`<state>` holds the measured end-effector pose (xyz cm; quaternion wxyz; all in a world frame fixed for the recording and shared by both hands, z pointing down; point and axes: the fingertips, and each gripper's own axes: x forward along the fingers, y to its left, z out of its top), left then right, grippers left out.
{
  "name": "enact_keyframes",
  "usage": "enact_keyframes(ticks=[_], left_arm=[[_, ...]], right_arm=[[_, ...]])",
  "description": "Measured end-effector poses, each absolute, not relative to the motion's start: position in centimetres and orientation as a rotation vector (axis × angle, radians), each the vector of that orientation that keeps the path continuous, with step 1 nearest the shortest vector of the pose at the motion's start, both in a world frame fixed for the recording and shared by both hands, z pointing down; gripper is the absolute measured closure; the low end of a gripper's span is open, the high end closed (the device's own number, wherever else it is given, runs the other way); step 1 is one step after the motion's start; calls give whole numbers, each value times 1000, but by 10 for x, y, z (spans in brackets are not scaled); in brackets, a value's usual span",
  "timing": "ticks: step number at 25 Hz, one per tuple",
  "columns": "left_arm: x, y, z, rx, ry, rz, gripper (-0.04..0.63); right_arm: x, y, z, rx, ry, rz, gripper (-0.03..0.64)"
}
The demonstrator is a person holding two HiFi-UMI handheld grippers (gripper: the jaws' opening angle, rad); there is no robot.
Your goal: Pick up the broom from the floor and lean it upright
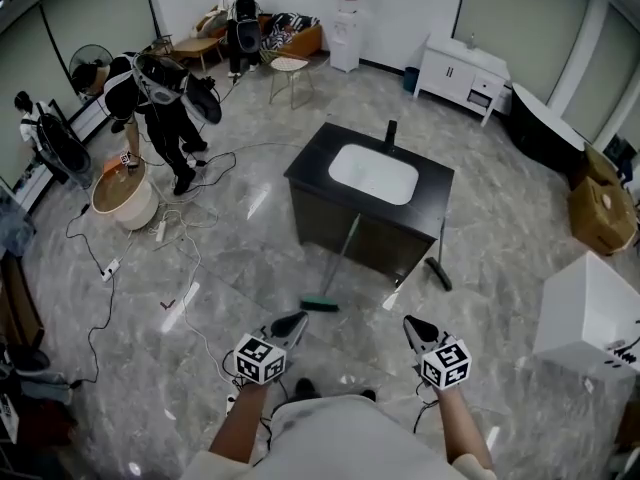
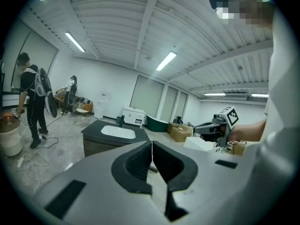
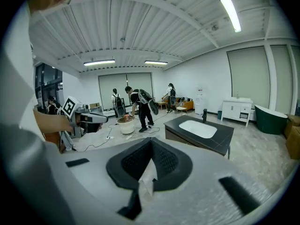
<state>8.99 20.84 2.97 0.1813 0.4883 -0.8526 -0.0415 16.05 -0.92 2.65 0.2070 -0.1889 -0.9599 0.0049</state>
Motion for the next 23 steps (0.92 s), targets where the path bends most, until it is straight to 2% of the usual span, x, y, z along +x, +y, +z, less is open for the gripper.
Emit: enact_keyframes(ticks=[23], left_arm=[[126, 157, 30, 1334, -2421, -98, 586]], right_arm=[[186, -62, 25, -584, -2690, 81, 617]])
